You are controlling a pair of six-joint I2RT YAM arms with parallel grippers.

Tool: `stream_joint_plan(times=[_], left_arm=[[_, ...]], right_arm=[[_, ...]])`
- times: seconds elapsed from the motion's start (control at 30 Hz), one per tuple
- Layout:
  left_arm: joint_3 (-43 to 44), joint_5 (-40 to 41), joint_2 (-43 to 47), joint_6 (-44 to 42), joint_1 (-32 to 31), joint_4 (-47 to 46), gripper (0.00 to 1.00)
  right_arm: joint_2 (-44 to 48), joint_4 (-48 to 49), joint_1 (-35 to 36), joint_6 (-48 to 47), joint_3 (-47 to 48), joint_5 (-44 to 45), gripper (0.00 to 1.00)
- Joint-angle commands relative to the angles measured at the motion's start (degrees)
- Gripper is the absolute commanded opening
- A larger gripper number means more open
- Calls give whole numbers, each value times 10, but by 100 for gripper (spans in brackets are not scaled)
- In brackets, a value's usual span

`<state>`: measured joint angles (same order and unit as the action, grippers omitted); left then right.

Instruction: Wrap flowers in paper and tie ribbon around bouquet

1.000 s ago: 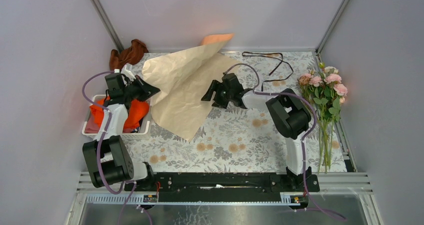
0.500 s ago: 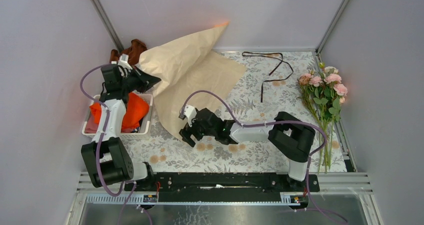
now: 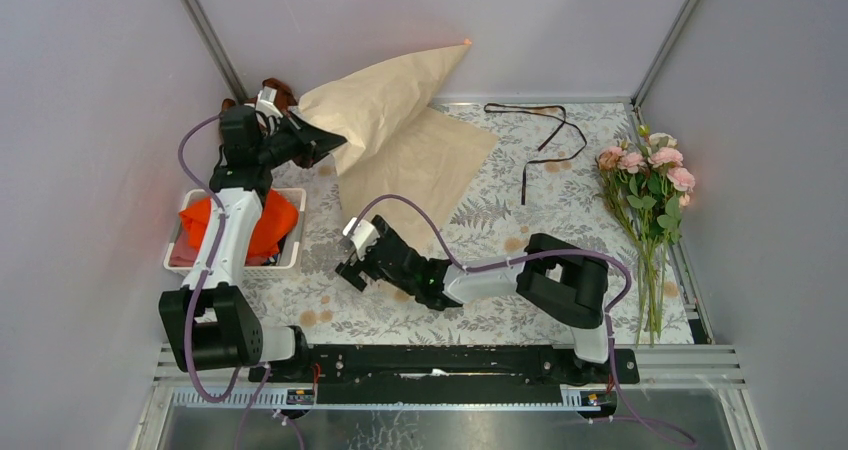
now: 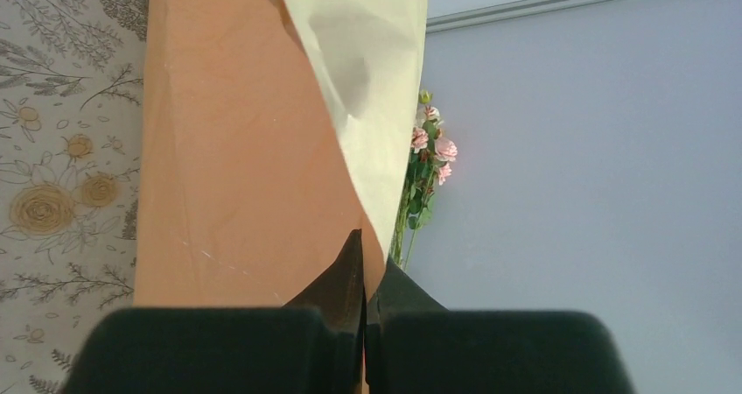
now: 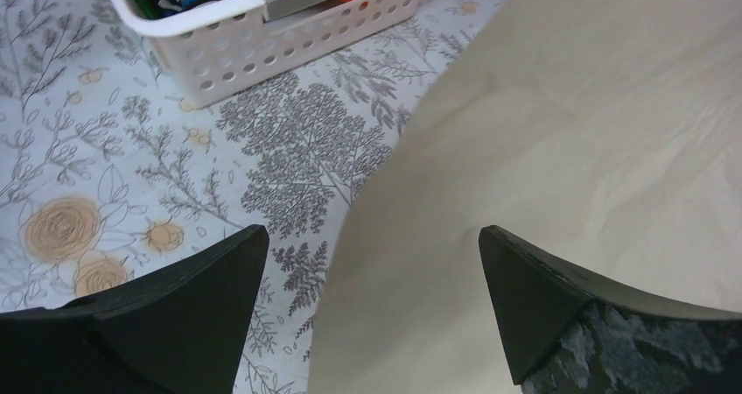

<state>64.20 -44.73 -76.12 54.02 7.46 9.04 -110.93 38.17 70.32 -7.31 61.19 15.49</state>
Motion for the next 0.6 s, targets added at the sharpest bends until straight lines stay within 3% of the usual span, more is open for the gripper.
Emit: stream_joint_plan(times=[0.0,0.2,0.27,0.43,0.57], left_arm=[[21,22,6,32,-5,-7,0],[20,15,14,24,-4,0,0],[21,16,9,13,-1,8,0],[-7,41,7,-24,8,8,0],[-48,87,11,-94,9,18,0]], right_arm=[[-9,27,11,23,41,79,100],[-15,-29,12,47,31,286,99],[2,-35,9,53,-2,324,92],[55,-113,8,66,-55,394,36],[95,-277,8,109,-47,432,3]])
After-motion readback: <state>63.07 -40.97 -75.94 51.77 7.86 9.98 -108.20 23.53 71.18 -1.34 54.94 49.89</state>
